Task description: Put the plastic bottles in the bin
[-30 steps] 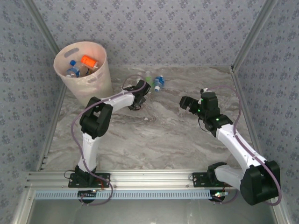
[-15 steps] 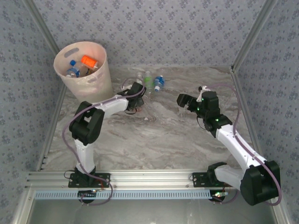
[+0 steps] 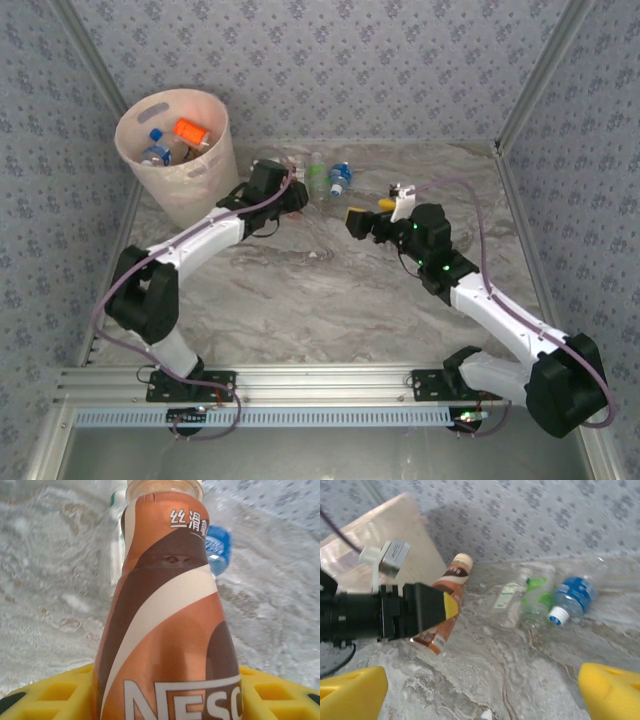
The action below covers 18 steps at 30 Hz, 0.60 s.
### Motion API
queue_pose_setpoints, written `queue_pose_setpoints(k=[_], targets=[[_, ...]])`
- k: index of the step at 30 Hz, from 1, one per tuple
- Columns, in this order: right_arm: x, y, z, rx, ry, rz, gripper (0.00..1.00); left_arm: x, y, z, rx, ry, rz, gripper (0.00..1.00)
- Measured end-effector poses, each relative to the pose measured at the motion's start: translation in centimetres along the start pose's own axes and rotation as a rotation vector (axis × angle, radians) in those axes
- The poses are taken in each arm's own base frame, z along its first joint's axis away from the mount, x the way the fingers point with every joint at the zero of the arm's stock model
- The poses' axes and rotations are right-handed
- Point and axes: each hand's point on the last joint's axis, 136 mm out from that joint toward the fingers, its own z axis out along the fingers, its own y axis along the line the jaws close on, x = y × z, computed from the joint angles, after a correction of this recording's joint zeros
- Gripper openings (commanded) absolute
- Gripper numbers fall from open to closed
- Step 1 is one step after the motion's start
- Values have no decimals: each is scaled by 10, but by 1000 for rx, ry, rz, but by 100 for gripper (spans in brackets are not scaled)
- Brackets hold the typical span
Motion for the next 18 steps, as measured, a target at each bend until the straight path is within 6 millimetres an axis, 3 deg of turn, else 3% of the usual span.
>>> queue_pose_setpoints(k=[3, 9, 18], targets=[[-1, 13, 1, -37, -40, -51, 100, -18, -8, -18, 72, -26, 6, 44], [-8, 19, 2, -56, -100, -105, 100, -52, -19, -55, 197, -85, 18, 43], [-20, 21, 0, -41, -154, -142, 100, -119, -15, -126, 294, -283, -30, 42]])
